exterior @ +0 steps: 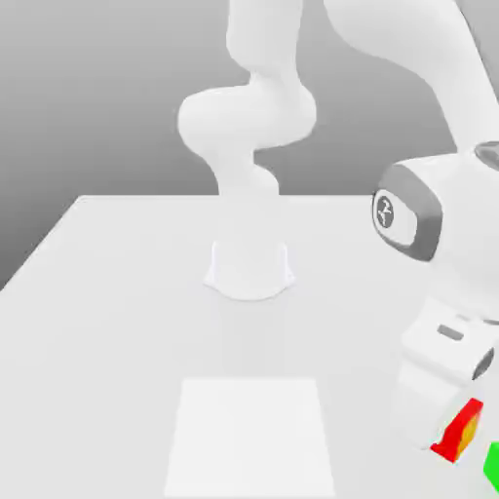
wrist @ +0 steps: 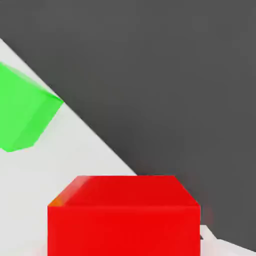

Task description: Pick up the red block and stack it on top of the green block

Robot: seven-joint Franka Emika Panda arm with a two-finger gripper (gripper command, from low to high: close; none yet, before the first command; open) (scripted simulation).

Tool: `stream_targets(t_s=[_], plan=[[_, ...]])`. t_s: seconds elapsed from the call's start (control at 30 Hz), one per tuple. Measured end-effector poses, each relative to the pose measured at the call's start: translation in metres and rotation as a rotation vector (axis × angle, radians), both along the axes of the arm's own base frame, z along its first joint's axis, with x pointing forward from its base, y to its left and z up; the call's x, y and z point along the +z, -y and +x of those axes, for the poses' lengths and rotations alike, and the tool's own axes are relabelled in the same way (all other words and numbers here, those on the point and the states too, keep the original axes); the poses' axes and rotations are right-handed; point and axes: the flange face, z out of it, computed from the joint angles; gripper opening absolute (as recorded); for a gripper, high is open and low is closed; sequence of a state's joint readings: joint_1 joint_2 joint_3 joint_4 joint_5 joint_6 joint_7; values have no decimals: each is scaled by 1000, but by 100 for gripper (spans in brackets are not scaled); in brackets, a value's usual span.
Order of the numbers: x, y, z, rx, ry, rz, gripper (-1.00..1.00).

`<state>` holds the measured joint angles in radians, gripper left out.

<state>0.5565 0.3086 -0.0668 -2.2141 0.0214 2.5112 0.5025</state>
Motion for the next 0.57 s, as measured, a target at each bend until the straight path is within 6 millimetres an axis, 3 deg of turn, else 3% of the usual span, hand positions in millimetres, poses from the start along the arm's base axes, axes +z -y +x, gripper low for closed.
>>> stream_targets(t_s=[0.1, 0.17, 0.23, 0.27, 0.47, 0.57], plan=[[8, -46, -10, -33, 3, 9, -100], [-9, -59, -12, -43, 5, 13, -100], [-39, -62, -13, -45, 5, 13, -100], [-49, -63, -14, -45, 5, 13, 100], [-54, -63, -14, -45, 5, 12, 100], [-23, -64, -13, -46, 6, 12, 100]])
